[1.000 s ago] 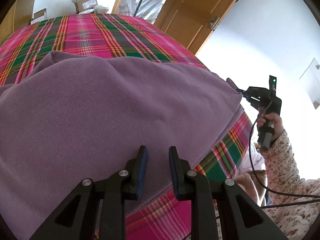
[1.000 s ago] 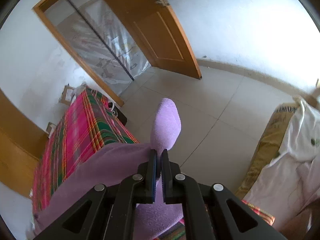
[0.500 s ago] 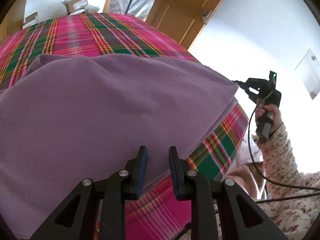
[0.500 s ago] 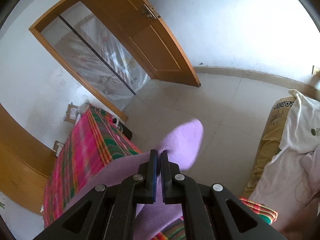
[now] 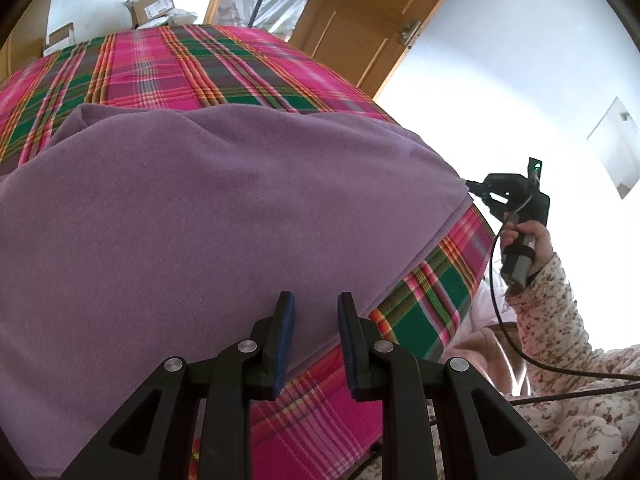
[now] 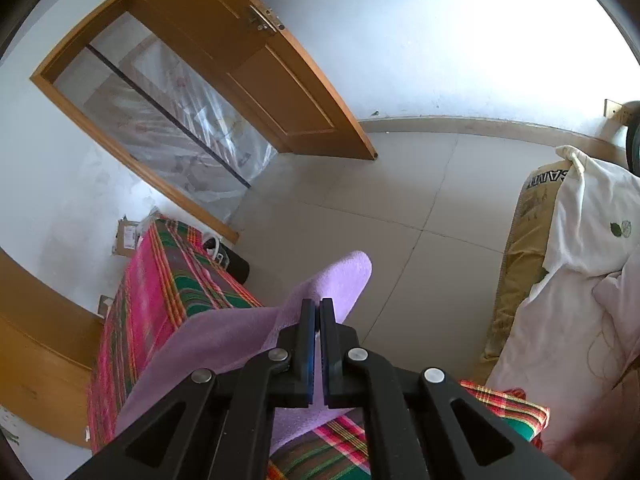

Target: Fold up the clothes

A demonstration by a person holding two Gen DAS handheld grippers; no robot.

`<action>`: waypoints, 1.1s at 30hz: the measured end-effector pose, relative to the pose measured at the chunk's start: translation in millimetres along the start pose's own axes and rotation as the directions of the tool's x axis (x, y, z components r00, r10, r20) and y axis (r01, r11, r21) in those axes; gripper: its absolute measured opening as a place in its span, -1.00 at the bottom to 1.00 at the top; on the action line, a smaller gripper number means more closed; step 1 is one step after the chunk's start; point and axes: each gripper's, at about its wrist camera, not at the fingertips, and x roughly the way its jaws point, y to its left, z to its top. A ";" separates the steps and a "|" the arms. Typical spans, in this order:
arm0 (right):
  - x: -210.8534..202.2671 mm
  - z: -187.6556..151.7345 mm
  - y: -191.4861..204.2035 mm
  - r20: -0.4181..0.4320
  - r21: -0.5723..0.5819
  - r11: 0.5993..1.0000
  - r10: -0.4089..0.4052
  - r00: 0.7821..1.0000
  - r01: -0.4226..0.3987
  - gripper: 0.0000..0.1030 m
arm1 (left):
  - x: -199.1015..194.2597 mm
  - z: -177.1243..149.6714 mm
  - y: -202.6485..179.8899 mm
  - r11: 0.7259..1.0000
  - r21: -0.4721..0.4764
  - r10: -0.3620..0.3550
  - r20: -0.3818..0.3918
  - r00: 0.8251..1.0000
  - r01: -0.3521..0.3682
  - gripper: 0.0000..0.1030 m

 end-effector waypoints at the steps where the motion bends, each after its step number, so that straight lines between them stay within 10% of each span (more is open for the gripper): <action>1: -1.8 -0.3 -0.3 -0.001 0.001 1.000 0.004 1.000 -0.004 -0.96 | -0.3 -0.6 0.0 1.000 0.000 0.000 0.001 1.000 0.000 -0.56; 33: -7.9 -48.6 45.2 -0.155 -0.162 0.972 0.148 0.977 -0.173 -0.53 | -1.7 -5.5 5.3 1.000 -0.022 -0.017 0.008 1.000 0.017 -0.56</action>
